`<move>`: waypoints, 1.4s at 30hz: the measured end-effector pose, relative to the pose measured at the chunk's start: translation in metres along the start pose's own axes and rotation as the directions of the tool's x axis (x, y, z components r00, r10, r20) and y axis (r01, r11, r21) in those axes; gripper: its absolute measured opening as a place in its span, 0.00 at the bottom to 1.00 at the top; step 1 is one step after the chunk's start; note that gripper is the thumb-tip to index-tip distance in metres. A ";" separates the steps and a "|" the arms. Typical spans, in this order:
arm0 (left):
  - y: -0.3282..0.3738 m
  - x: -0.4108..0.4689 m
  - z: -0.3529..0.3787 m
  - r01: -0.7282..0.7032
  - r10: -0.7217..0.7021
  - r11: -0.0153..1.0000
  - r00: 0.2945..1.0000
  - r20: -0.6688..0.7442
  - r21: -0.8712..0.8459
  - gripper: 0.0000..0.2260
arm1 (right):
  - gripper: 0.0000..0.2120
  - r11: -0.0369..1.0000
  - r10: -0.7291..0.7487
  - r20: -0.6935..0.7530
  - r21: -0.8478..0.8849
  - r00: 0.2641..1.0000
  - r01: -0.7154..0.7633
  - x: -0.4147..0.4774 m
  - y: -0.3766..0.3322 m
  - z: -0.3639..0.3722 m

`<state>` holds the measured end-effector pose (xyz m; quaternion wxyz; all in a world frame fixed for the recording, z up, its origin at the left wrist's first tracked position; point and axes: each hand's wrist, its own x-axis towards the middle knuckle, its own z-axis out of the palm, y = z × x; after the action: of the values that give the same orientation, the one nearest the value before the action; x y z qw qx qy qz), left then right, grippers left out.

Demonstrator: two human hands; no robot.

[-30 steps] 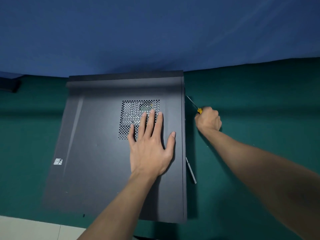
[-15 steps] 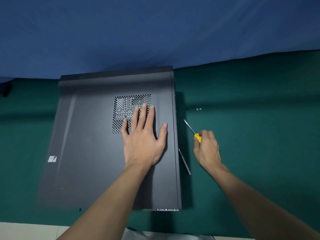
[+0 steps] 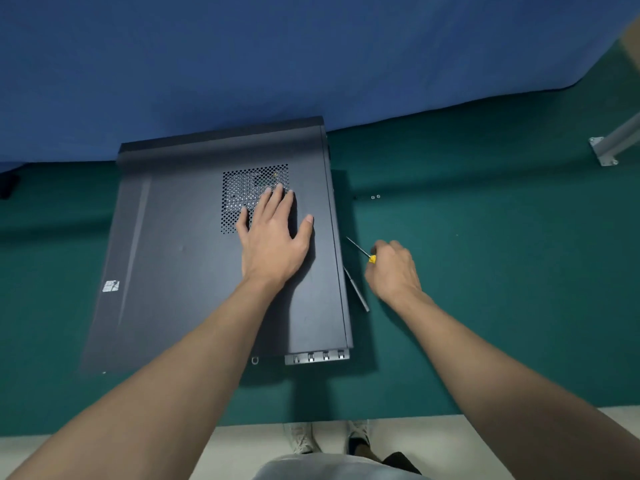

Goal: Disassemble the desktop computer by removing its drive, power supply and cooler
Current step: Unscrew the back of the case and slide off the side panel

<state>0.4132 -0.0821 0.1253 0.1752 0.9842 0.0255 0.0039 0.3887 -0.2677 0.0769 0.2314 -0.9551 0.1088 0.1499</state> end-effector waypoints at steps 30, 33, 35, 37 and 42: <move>-0.209 -0.164 -0.087 -0.261 0.219 0.937 0.957 0.192 0.231 0.34 | 0.12 -0.526 0.320 0.567 0.773 0.759 -0.355 -0.203 -0.192 0.085; -0.214 -0.158 -0.090 -0.270 0.219 0.936 0.949 0.226 0.224 0.35 | 0.13 -0.566 0.365 0.584 0.757 0.725 -0.325 -0.202 -0.200 0.087; -0.214 -0.157 -0.089 -0.271 0.220 0.938 0.946 0.237 0.215 0.35 | 0.13 -0.577 0.376 0.592 0.752 0.713 -0.320 -0.202 -0.206 0.089; -0.213 -0.157 -0.088 -0.268 0.218 0.942 0.947 0.235 0.204 0.35 | 0.14 -0.590 0.373 0.604 0.740 0.704 -0.323 -0.201 -0.211 0.091; -0.213 -0.157 -0.088 -0.260 0.220 0.950 0.950 0.224 0.172 0.34 | 0.18 -0.603 0.374 0.607 0.734 0.701 -0.313 -0.194 -0.217 0.094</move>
<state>0.2445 0.1396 0.1347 0.0755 0.9878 -0.1126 -0.0770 0.2460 -0.0075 0.1518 0.8146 -0.1990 0.5426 0.0501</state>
